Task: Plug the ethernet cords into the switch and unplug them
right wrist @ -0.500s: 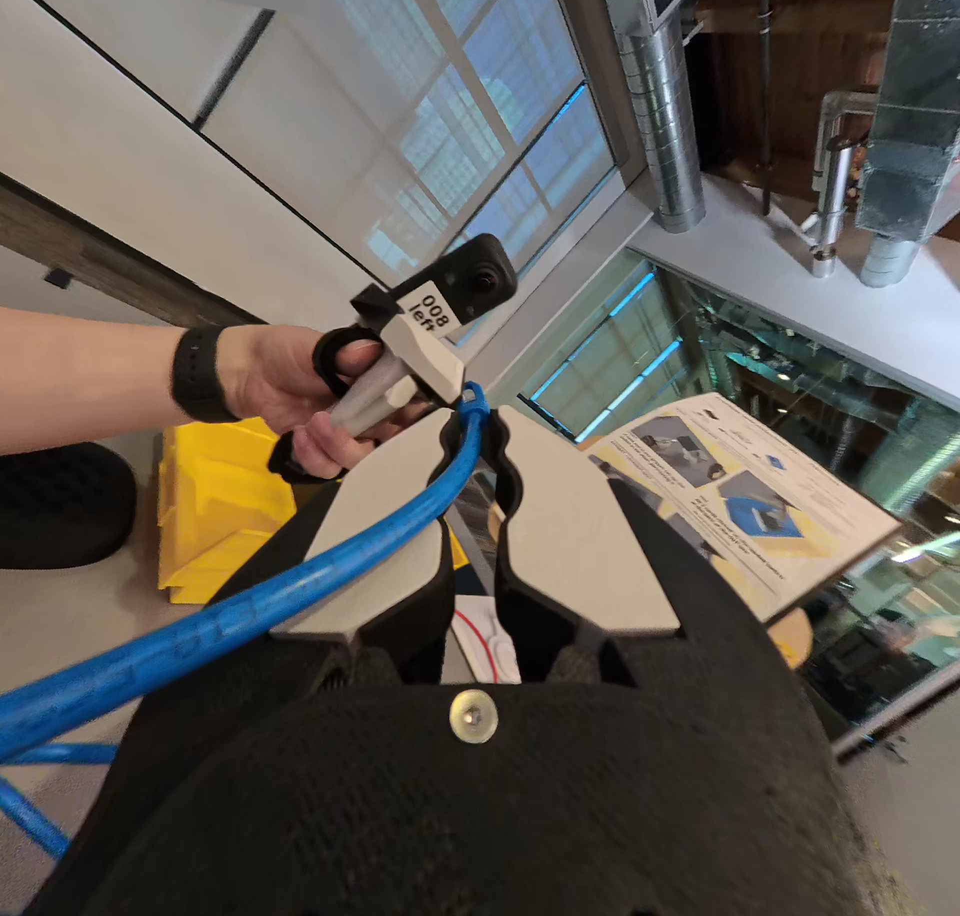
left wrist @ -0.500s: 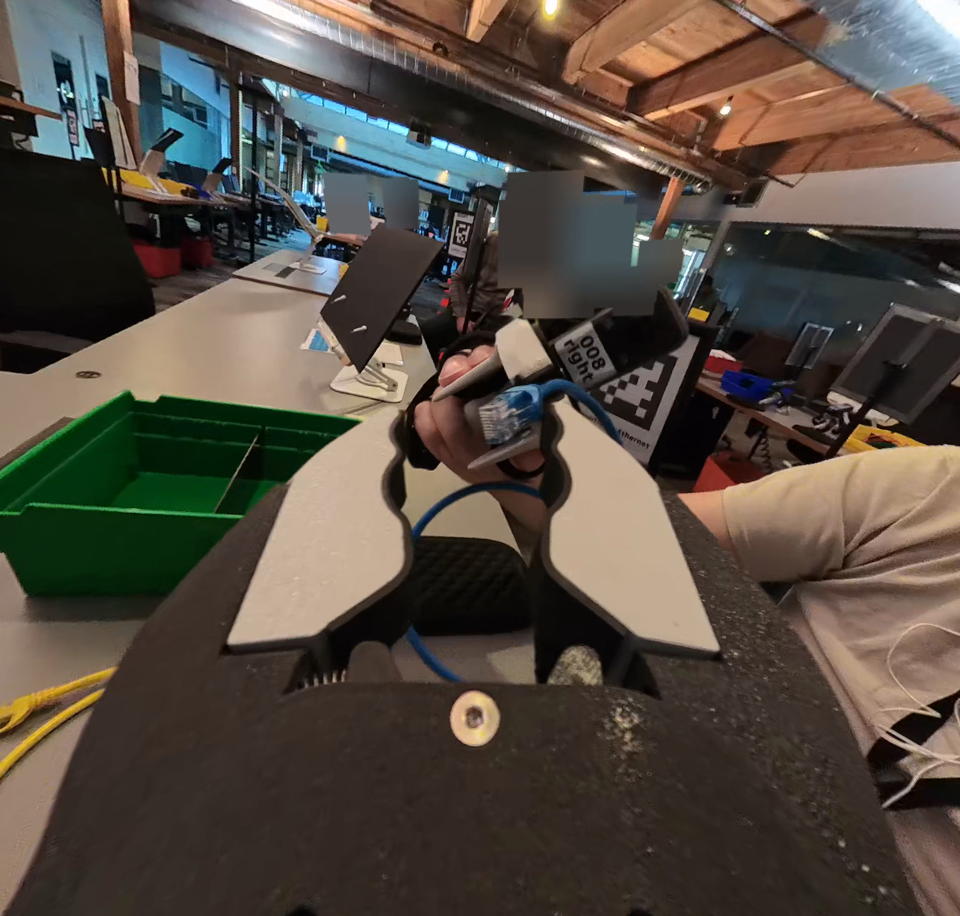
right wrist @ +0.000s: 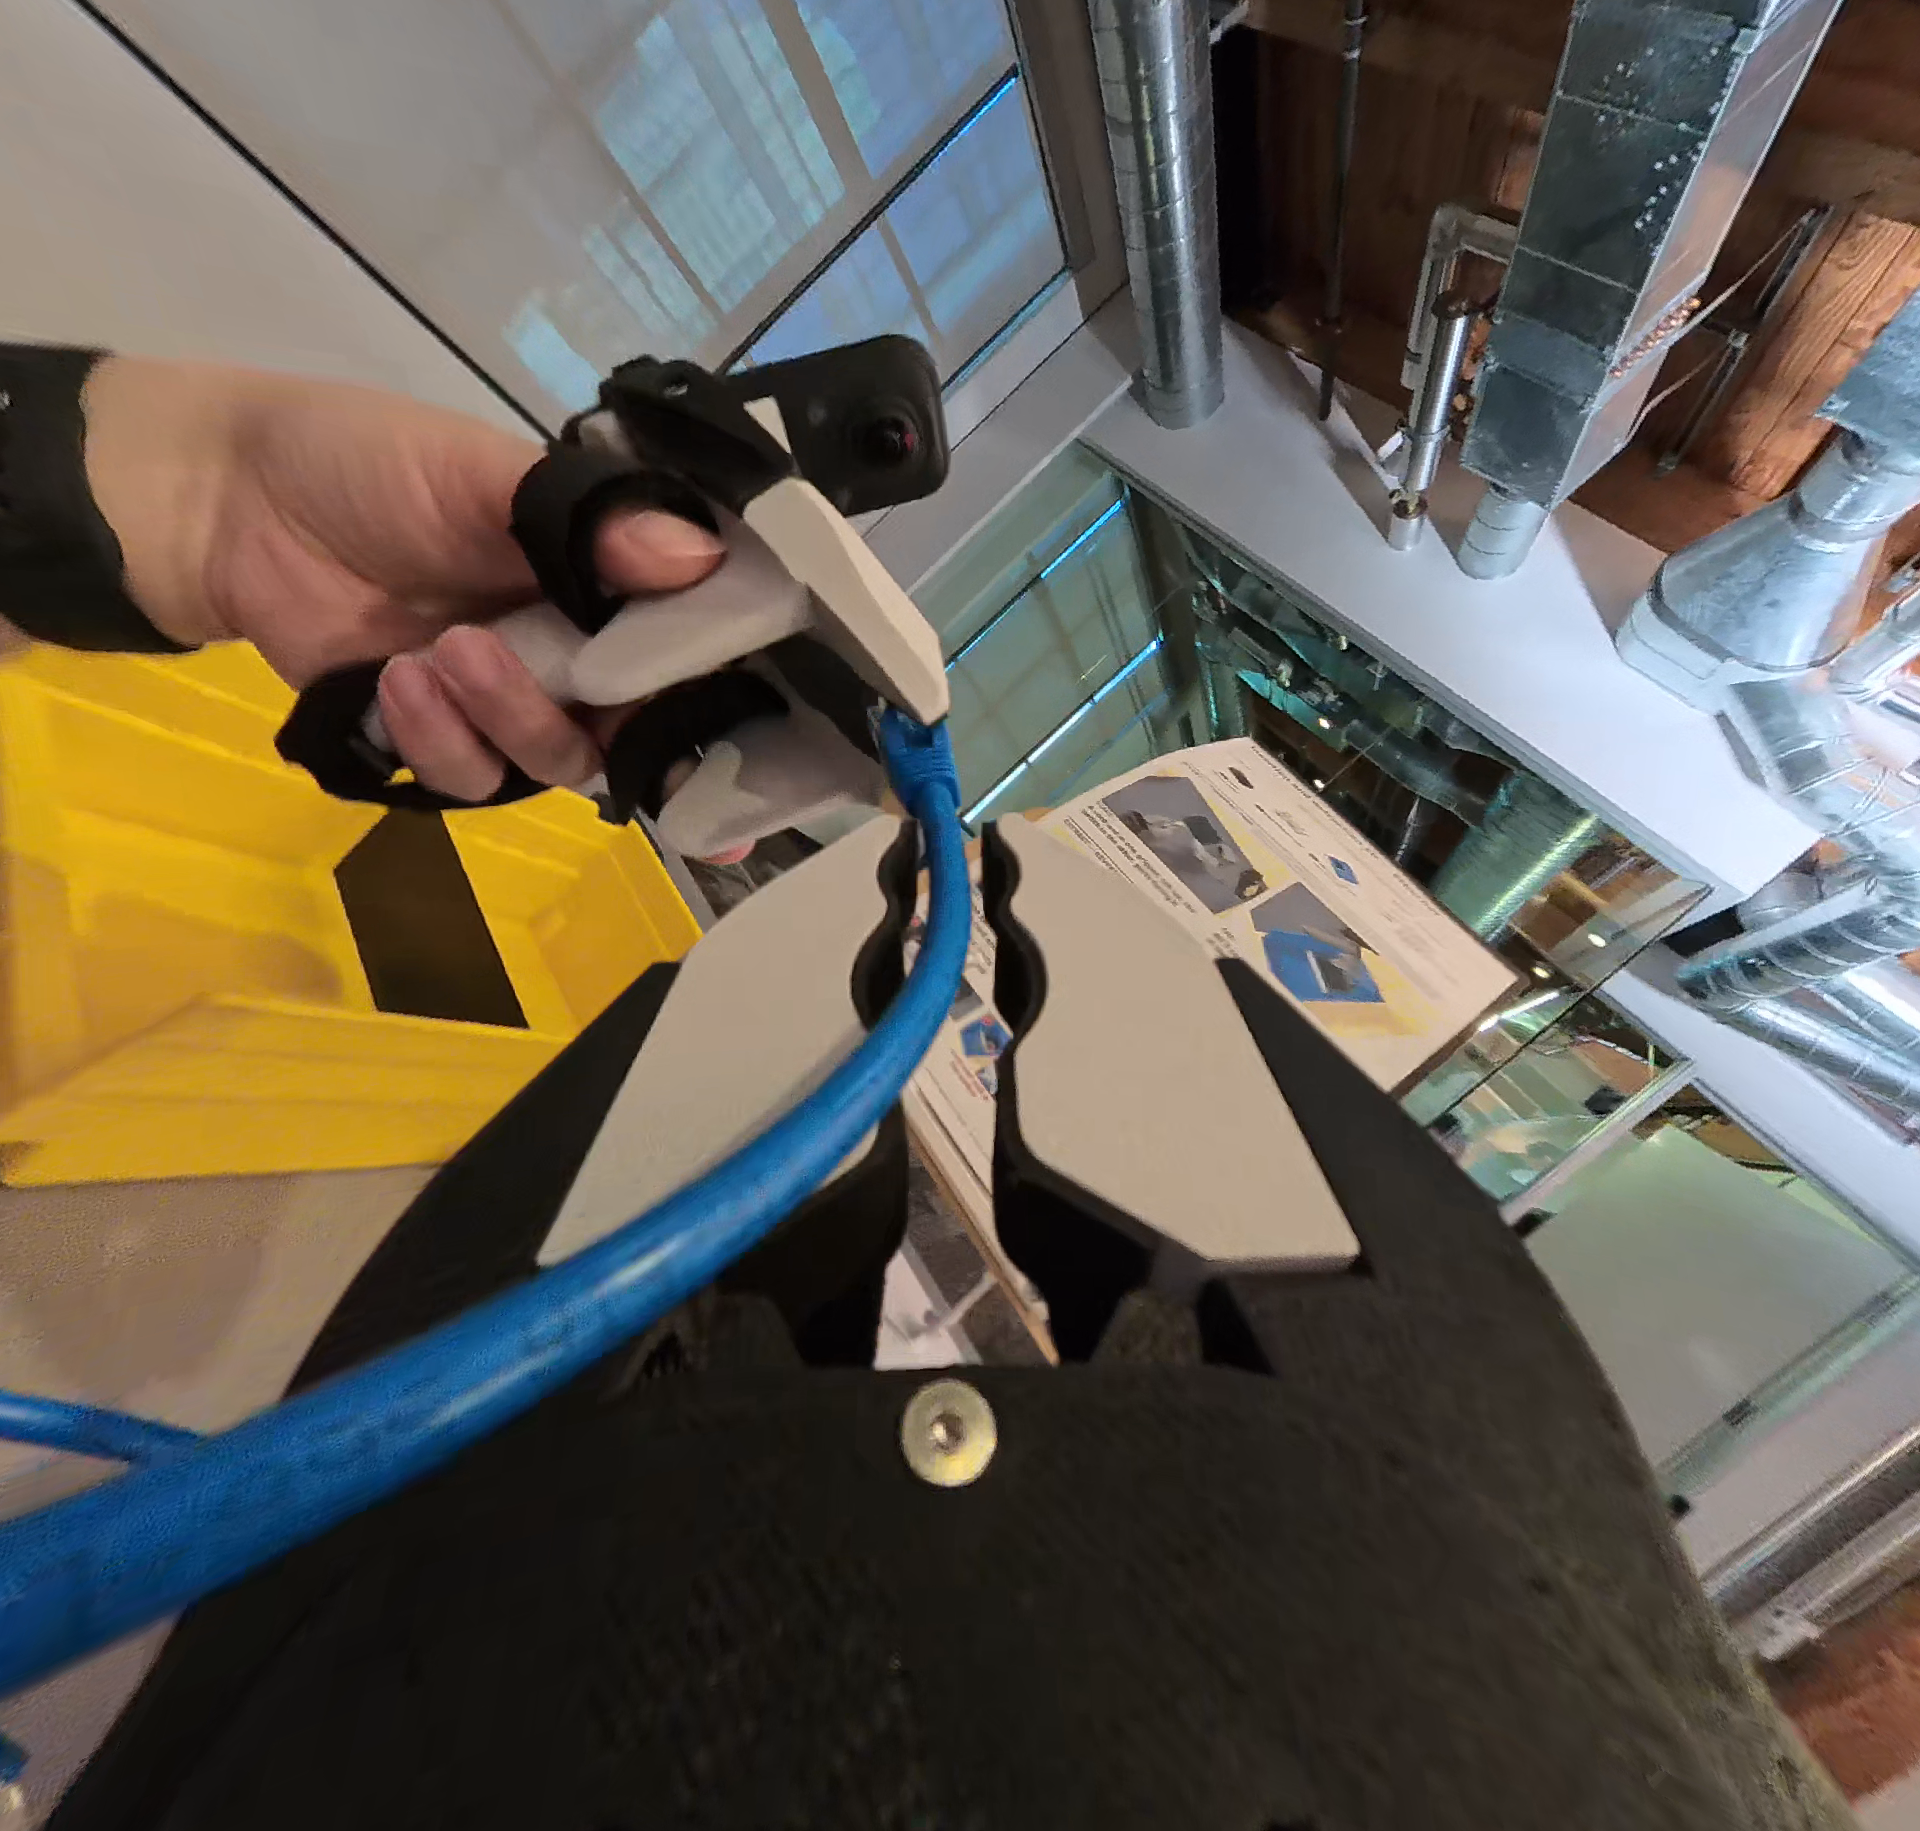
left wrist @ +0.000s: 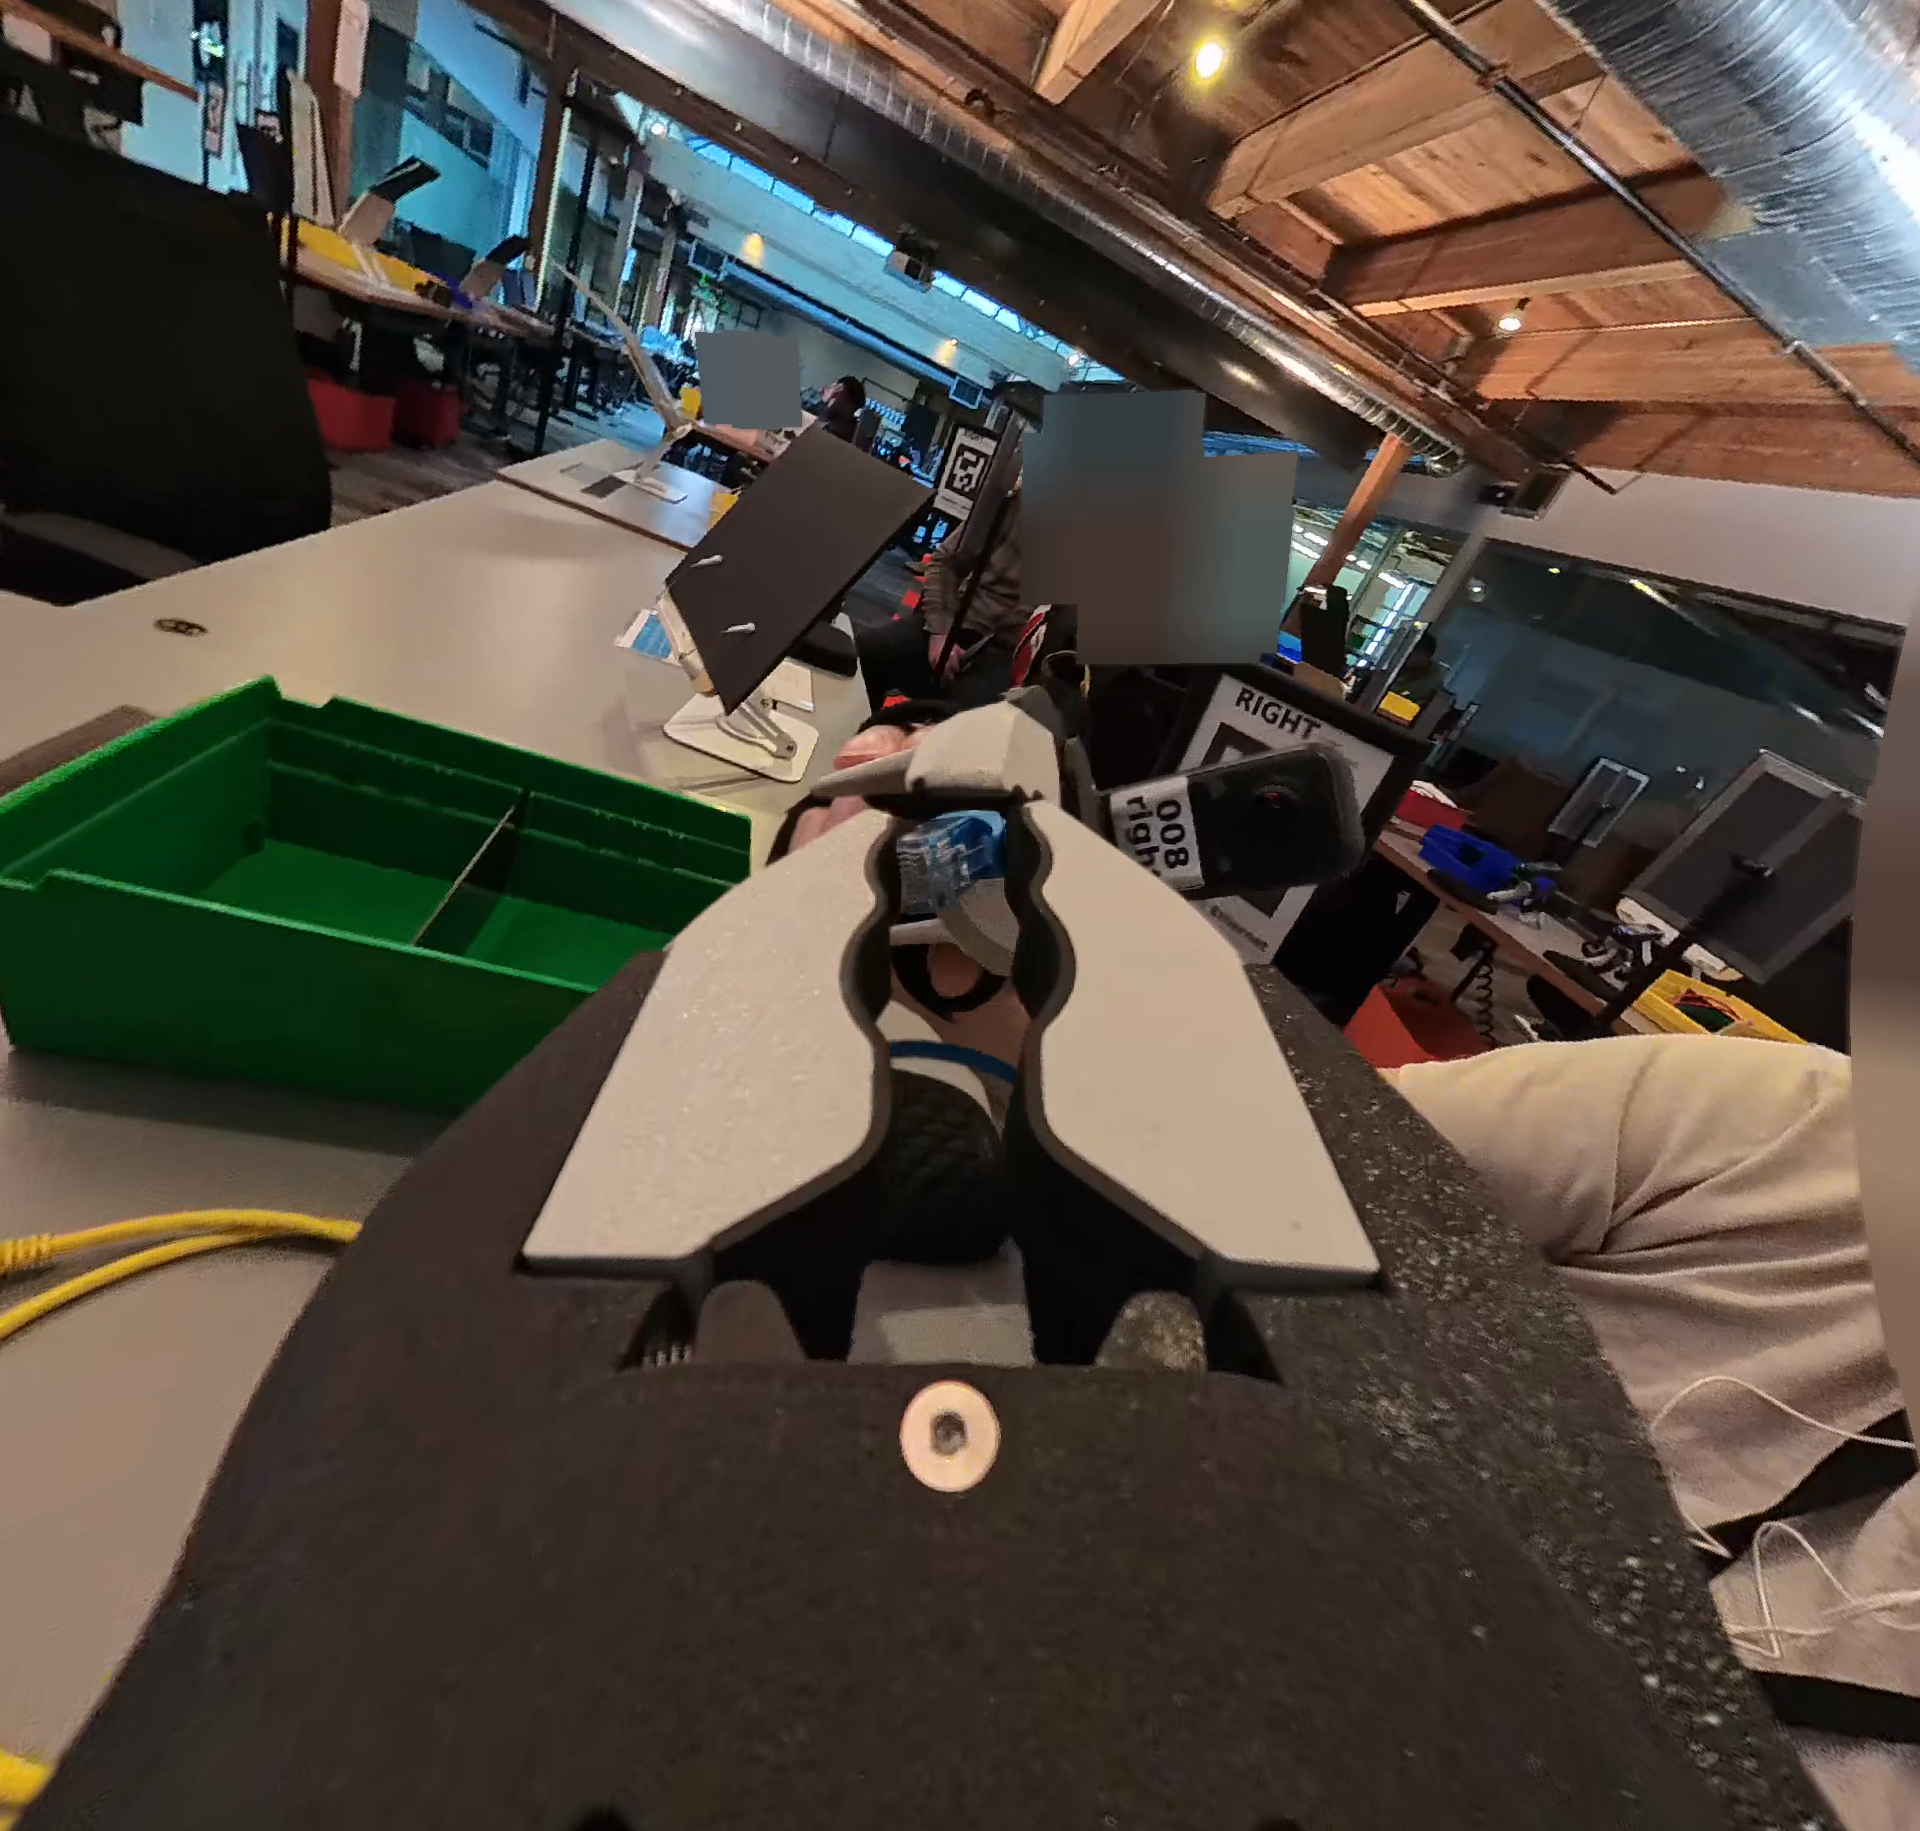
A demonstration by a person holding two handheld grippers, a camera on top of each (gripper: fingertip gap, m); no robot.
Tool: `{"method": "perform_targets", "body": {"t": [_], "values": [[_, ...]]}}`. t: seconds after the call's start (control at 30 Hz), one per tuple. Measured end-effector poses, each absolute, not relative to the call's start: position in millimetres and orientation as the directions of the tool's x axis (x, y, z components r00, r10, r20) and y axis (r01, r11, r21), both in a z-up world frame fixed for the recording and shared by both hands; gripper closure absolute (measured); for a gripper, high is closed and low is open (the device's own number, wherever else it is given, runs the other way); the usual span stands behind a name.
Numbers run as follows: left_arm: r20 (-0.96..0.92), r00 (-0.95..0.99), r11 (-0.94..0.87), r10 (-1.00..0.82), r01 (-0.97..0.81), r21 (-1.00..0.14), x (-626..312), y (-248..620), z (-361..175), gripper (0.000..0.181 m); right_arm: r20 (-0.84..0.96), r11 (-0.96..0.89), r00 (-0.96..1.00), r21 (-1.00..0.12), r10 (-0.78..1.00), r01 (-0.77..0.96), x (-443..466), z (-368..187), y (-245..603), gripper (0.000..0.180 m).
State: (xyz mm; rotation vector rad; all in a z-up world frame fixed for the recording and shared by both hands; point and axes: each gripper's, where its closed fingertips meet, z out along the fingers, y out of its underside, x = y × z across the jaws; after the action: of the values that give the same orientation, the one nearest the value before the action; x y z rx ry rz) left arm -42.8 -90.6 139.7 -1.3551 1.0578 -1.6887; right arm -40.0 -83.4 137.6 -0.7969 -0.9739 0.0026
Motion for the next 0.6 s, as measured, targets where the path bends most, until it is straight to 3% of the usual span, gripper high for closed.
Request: {"method": "perform_targets", "body": {"t": [0.3,0.47,0.6], "values": [[0.524,-0.157,-0.523,-0.837,-0.051,-0.851,-31.3,-71.4,114.8,0.163,0.8,0.751,0.473,-0.557,0.37,0.355,-37.3,122.0,-76.0,0.165],[0.555,-0.116,-0.553,-0.824,-0.05,-0.831,-33.0,-55.9,107.4,0.163,0.882,0.763,0.379,-0.445,0.281,0.468,-37.0,111.3,-56.8,0.167],[0.547,-0.066,-0.545,-0.835,-0.039,-0.837,-36.3,-44.7,104.0,0.163,0.881,0.76,0.34,-0.461,0.329,0.458,-39.5,107.2,-43.5,0.166]]}}
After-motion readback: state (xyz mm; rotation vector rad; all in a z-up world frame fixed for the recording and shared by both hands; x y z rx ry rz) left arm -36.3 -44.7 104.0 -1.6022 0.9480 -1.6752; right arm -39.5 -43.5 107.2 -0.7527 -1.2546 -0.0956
